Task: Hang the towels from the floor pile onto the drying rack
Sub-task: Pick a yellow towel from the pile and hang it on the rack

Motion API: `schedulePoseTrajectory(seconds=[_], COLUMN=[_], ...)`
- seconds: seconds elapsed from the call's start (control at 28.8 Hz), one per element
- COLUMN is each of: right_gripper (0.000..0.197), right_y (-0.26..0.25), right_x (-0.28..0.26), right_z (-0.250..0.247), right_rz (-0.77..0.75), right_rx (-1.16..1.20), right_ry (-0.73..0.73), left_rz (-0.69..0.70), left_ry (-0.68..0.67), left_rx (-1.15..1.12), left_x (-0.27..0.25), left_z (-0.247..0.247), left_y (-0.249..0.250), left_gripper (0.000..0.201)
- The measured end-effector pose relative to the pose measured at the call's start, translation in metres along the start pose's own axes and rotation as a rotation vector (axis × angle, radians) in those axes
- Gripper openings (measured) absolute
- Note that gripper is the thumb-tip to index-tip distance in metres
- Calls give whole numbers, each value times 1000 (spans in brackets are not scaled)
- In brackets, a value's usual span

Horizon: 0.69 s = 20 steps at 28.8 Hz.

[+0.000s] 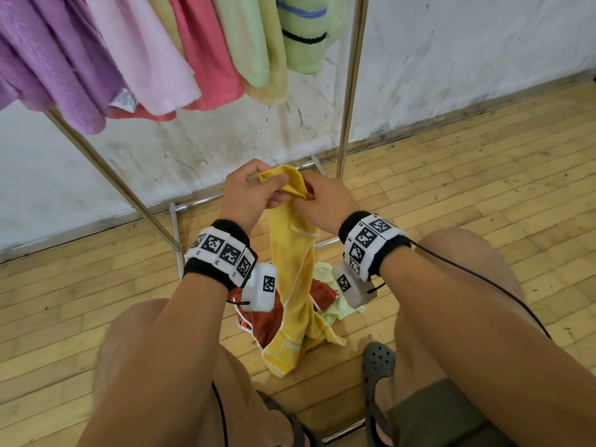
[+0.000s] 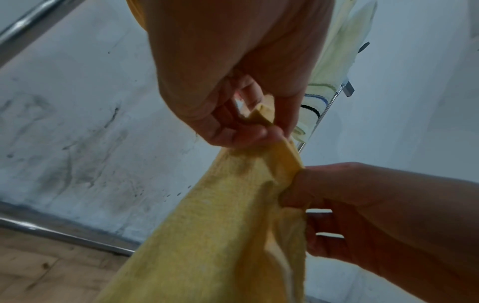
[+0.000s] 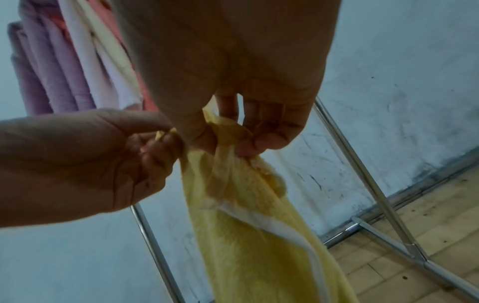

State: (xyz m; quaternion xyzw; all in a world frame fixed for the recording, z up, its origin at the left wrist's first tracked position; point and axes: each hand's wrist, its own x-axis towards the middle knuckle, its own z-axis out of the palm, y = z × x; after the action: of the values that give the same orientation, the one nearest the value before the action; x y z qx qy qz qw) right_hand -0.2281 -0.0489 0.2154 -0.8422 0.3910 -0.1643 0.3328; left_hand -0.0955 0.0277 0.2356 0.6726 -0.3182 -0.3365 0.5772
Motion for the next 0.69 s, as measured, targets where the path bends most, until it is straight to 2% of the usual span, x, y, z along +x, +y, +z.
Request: schedulePoseTrajectory(seconds=[0.1, 0.21, 0.28, 0.35, 0.45, 0.59, 0.69], right_gripper=[2, 18, 21, 20, 17, 8, 3], right_y=[3, 6, 6, 7, 10, 12, 15], right_x=[5, 6, 6, 7, 8, 8, 8], right_z=[-6, -8, -8, -6, -7, -9, -10], right_rz=[21, 14, -17, -39, -26, -15, -7], right_rx=[41, 79, 92, 97, 122, 120, 82], right_ry=[11, 7, -2, -8, 44, 92, 67], left_rz=[19, 24, 2, -13, 41, 52, 94], left_ry=[101, 130, 15, -131, -252, -163, -91], left_rx=[90, 206, 245, 240, 277, 350, 369], left_x=[6, 7, 4, 1, 1, 7, 9], left_z=[-7, -9, -6, -1, 3, 0, 0], left_y=[-5, -8, -8, -6, -7, -17, -18], left_gripper=[21, 24, 20, 37, 36, 22, 16])
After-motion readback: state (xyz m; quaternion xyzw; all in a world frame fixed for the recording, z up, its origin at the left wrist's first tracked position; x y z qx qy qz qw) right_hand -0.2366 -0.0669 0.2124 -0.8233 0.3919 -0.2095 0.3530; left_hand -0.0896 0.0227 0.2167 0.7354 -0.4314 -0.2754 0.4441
